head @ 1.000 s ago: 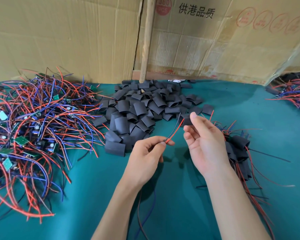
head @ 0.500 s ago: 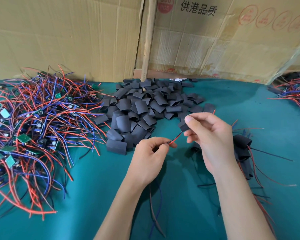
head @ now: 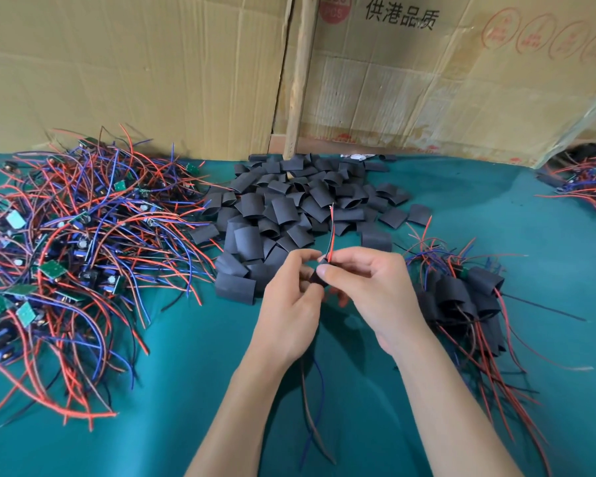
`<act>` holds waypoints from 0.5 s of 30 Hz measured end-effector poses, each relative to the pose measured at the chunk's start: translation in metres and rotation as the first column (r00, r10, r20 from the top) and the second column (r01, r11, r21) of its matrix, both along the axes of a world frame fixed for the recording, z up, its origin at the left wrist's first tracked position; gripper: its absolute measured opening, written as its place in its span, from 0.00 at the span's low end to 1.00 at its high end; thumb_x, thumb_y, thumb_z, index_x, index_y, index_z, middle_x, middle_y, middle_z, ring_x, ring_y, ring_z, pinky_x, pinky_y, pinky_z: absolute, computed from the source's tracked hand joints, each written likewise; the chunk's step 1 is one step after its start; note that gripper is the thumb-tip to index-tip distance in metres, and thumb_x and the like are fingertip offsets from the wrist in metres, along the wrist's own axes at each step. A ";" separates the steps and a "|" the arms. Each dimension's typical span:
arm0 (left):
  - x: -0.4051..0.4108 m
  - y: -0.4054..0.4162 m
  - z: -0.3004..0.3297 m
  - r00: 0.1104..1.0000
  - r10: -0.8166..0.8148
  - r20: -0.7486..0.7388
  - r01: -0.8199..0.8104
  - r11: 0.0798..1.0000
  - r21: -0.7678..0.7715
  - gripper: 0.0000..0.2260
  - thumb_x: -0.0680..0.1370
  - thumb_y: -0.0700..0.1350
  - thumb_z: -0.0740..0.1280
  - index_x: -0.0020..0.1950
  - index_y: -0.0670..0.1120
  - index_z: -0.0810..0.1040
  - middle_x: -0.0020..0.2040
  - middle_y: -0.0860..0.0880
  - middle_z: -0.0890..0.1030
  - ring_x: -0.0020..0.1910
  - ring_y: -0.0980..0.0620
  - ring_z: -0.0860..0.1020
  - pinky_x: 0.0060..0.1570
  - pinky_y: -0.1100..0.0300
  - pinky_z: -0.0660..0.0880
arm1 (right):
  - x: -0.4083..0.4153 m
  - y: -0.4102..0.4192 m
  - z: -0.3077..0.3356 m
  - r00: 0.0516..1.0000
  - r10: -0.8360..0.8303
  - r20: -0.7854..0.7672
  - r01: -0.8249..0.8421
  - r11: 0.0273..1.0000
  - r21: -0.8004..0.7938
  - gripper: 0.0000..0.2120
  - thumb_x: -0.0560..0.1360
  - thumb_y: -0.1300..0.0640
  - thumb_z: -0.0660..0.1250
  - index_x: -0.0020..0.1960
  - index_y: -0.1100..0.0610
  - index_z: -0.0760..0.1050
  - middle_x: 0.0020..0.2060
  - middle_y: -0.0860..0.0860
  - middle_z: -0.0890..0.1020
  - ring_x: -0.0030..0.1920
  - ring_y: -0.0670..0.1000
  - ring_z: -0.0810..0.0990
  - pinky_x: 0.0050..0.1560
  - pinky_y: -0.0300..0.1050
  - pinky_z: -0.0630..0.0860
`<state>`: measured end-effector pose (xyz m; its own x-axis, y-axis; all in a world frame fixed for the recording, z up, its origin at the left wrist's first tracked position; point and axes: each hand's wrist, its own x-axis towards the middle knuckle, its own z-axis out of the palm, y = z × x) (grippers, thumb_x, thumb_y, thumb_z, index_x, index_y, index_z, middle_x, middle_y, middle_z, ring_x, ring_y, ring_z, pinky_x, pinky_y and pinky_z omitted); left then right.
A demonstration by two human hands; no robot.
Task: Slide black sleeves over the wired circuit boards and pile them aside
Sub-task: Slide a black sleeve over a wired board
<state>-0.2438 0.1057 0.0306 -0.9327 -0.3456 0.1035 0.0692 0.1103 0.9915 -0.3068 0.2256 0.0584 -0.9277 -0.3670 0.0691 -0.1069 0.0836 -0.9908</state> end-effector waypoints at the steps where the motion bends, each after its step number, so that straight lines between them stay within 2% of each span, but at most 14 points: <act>1: 0.000 0.000 0.000 1.000 0.003 0.001 -0.003 1.000 -0.005 0.19 0.71 0.42 0.58 0.60 0.53 0.75 0.43 0.55 0.83 0.40 0.54 0.78 0.43 0.58 0.77 | 0.000 0.000 0.000 1.000 -0.010 -0.011 0.010 1.000 0.004 0.06 0.73 0.65 0.75 0.43 0.54 0.87 0.36 0.55 0.86 0.31 0.49 0.80 0.31 0.41 0.73; 4: 0.000 0.002 -0.001 1.000 0.007 -0.003 -0.007 1.000 0.017 0.17 0.73 0.42 0.63 0.61 0.53 0.76 0.49 0.53 0.81 0.47 0.51 0.80 0.48 0.62 0.78 | -0.004 0.002 0.002 0.993 -0.121 -0.006 0.120 0.987 -0.107 0.08 0.73 0.68 0.74 0.41 0.56 0.86 0.33 0.55 0.84 0.29 0.49 0.77 0.28 0.39 0.72; 7: 0.000 0.003 -0.002 1.000 0.002 -0.021 -0.001 1.000 0.024 0.13 0.78 0.37 0.68 0.58 0.52 0.79 0.49 0.52 0.84 0.48 0.52 0.83 0.53 0.62 0.79 | -0.011 0.011 0.007 0.968 -0.200 0.149 0.240 0.911 -0.335 0.07 0.74 0.69 0.73 0.42 0.59 0.86 0.36 0.54 0.84 0.28 0.49 0.76 0.27 0.38 0.71; 9: -0.001 0.003 -0.003 1.000 0.006 -0.016 -0.006 1.000 -0.002 0.11 0.79 0.36 0.69 0.57 0.51 0.82 0.47 0.52 0.85 0.46 0.52 0.85 0.52 0.59 0.80 | -0.014 0.015 0.009 0.952 -0.212 0.221 0.287 0.870 -0.402 0.07 0.75 0.69 0.73 0.43 0.59 0.85 0.38 0.52 0.85 0.29 0.48 0.76 0.28 0.38 0.71; 12: -0.001 0.003 -0.002 1.000 0.014 -0.017 -0.013 0.996 0.087 0.10 0.79 0.36 0.71 0.56 0.47 0.82 0.47 0.48 0.86 0.42 0.50 0.87 0.46 0.59 0.81 | -0.015 0.016 0.008 0.949 -0.219 0.227 0.294 0.871 -0.393 0.06 0.74 0.68 0.73 0.43 0.59 0.85 0.38 0.51 0.85 0.29 0.48 0.76 0.28 0.38 0.71; 15: -0.001 0.001 -0.002 0.999 0.038 -0.035 -0.033 0.988 0.151 0.09 0.77 0.33 0.73 0.52 0.46 0.80 0.47 0.47 0.86 0.44 0.48 0.87 0.46 0.58 0.82 | -0.014 0.014 0.005 0.972 -0.216 0.093 0.232 0.946 -0.226 0.06 0.74 0.66 0.74 0.41 0.59 0.85 0.37 0.52 0.85 0.30 0.49 0.78 0.29 0.40 0.73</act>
